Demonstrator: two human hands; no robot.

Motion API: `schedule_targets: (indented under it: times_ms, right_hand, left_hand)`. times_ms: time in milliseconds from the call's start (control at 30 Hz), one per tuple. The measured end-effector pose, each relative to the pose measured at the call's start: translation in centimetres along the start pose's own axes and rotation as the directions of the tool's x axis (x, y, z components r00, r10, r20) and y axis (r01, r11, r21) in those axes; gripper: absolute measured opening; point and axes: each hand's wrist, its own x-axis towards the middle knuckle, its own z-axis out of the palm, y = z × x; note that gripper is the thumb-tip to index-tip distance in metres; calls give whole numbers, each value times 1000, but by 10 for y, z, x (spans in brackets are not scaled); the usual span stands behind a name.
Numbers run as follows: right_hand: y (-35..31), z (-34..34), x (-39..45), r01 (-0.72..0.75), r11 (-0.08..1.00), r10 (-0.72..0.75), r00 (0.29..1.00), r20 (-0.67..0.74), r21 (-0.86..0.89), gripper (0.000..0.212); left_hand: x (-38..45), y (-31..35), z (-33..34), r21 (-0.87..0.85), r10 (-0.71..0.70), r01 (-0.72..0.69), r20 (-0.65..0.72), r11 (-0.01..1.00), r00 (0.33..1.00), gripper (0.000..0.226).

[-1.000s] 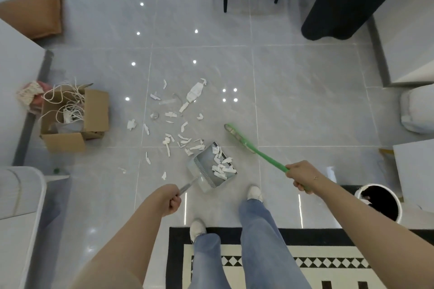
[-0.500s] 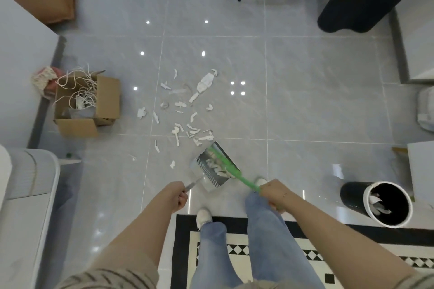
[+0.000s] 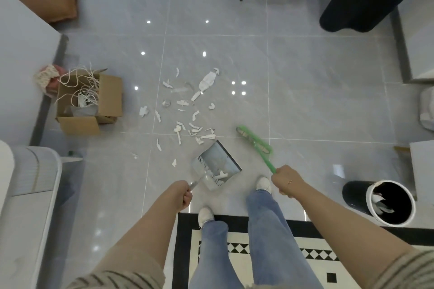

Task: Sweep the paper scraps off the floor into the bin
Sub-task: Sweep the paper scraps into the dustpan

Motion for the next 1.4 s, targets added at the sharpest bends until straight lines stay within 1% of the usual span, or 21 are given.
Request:
schedule_targets:
  times_ms: [100,167,233,267,300,333,367,400,467,500,567,600,667,733,800,933,1000,1067,1200,1400]
  right_hand:
    - [8,48,-2,15,1000,-16,999,44,24,23]
    - [13,71,-9,17,998,-25,992,128,61,18]
    - [13,76,-12,-1,998,-13,978,210,65,27]
    - [12,73,-16,-30,995,7,971,238,93,26]
    - [11,68,-17,-58,989,26,973,229,133,24]
    - [9,61,-22,-76,980,41,981,188,183,22]
    - [6,55,-26,-74,971,42,989,140,228,20]
    - [3,49,-32,-54,968,29,994,103,243,19]
    - [-6,41,-53,-1,968,-21,996,85,251,20]
    - [-9,36,-57,11,967,-31,997,77,253,20]
    - [-13,33,-70,17,963,-30,998,46,270,17]
    - [-12,34,-74,2,950,-11,1000,27,312,15]
    - [-7,41,-94,-21,893,32,999,-17,449,11]
    - [2,52,-111,-11,820,45,998,-44,573,8]
    - [14,64,-130,-2,757,61,996,-68,654,13]
    - [37,89,-164,-23,603,110,992,-55,797,22]
    - [45,96,-174,-23,545,129,990,-57,838,24]
    - [51,100,-180,-19,518,148,987,-68,855,23]
    - [69,97,-189,-12,479,153,986,-71,877,12]
    - [120,91,-202,-11,387,151,987,-51,922,17]
  left_hand:
    - [0,-7,3,39,25,-25,8,999,1000,32]
    - [-2,-10,5,80,63,-68,55,995,996,35]
    - [-1,-13,2,97,43,-51,83,994,996,36]
    - [-2,-16,-1,115,38,-48,80,992,996,36]
    - [1,-18,-4,124,45,-57,98,991,994,35]
    - [0,-20,-6,125,39,-53,112,991,993,34]
    - [-1,-21,-8,138,40,-53,97,989,994,33]
    - [-2,-23,-10,149,47,-60,85,987,995,31]
    - [-10,-30,-14,102,52,-63,110,993,993,29]
    - [-12,-34,-11,106,50,-62,114,992,992,29]
    - [-13,-45,-7,119,57,-72,128,990,990,29]
    - [-12,-52,-5,121,59,-77,148,990,987,29]
    - [-15,-63,-7,126,76,-98,166,987,983,30]
    - [-19,-68,-10,148,111,-138,178,979,978,32]
    - [-27,-70,-14,166,149,-185,207,969,967,30]
    - [-45,-79,-25,199,189,-237,232,951,954,31]
    - [-57,-86,-28,192,213,-262,242,946,946,30]
    - [-69,-94,-30,193,238,-289,248,938,939,28]
    - [-89,-112,-28,152,287,-332,259,931,922,29]
    - [-114,-146,-21,99,343,-384,290,918,894,27]
